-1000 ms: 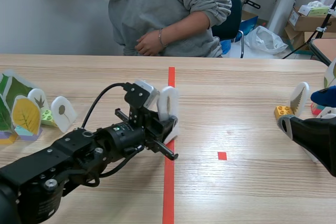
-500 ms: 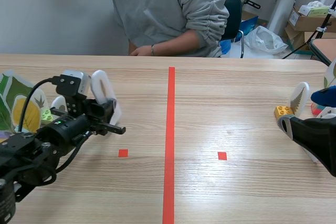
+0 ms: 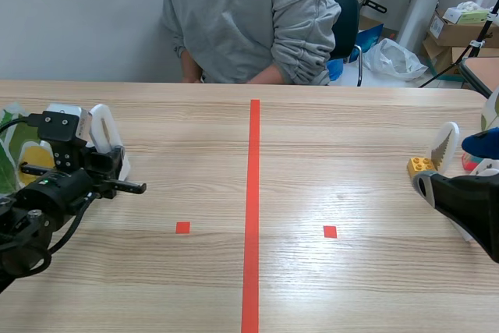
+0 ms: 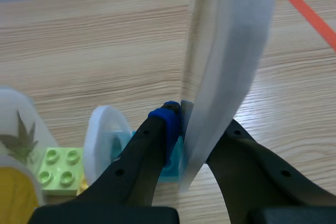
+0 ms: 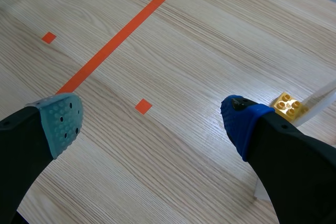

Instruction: Do the leaf sorting experiment

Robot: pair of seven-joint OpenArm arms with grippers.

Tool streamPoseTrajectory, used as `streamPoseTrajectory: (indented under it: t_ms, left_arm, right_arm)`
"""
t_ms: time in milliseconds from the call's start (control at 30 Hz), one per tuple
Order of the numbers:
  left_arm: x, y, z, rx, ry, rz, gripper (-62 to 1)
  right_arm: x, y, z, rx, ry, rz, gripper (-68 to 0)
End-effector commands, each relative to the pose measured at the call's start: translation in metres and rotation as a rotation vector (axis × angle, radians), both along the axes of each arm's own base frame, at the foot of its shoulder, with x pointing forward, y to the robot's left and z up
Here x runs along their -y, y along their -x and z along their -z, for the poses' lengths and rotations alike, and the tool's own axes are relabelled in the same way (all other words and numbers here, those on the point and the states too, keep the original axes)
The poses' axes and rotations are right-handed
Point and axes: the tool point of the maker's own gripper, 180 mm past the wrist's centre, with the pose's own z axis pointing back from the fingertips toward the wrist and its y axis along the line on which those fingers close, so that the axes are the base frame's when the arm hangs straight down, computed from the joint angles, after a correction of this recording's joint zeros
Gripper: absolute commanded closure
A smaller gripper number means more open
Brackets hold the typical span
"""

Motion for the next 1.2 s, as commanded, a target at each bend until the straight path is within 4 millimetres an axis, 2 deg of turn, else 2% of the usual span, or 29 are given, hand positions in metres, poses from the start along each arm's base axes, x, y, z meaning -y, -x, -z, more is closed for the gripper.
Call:
streamPoseTrajectory:
  t_ms: [0,233,433,900,1000,1167]
  left_arm:
    - [-0.008,-0.003,-0.008,0.03,-0.012,-0.014,-4.4]
    - [-0.028,-0.003,0.0,0.022,-0.036,-0.051,-4.4]
    - [-0.04,-0.01,0.001,0.015,-0.053,-0.072,-4.4]
    - [-0.049,-0.014,0.0,0.02,-0.067,-0.097,-5.1]
    - [-0.049,-0.014,0.0,0.02,-0.067,-0.097,-13.1]
    - [-0.049,-0.014,0.0,0.019,-0.067,-0.096,-34.4]
  right_arm:
    - [-0.002,-0.004,-0.01,0.034,-0.007,-0.015,-53.3]
    - [-0.002,-0.004,-0.01,0.034,-0.008,-0.015,-53.3]
    - [-0.002,-0.004,-0.01,0.034,-0.008,-0.015,-53.4]
    - [-0.002,-0.004,-0.01,0.034,-0.008,-0.015,-53.4]
    - [-0.002,-0.004,-0.01,0.034,-0.008,-0.015,-53.4]
    - [-0.002,-0.004,-0.01,0.034,-0.007,-0.015,-53.4]
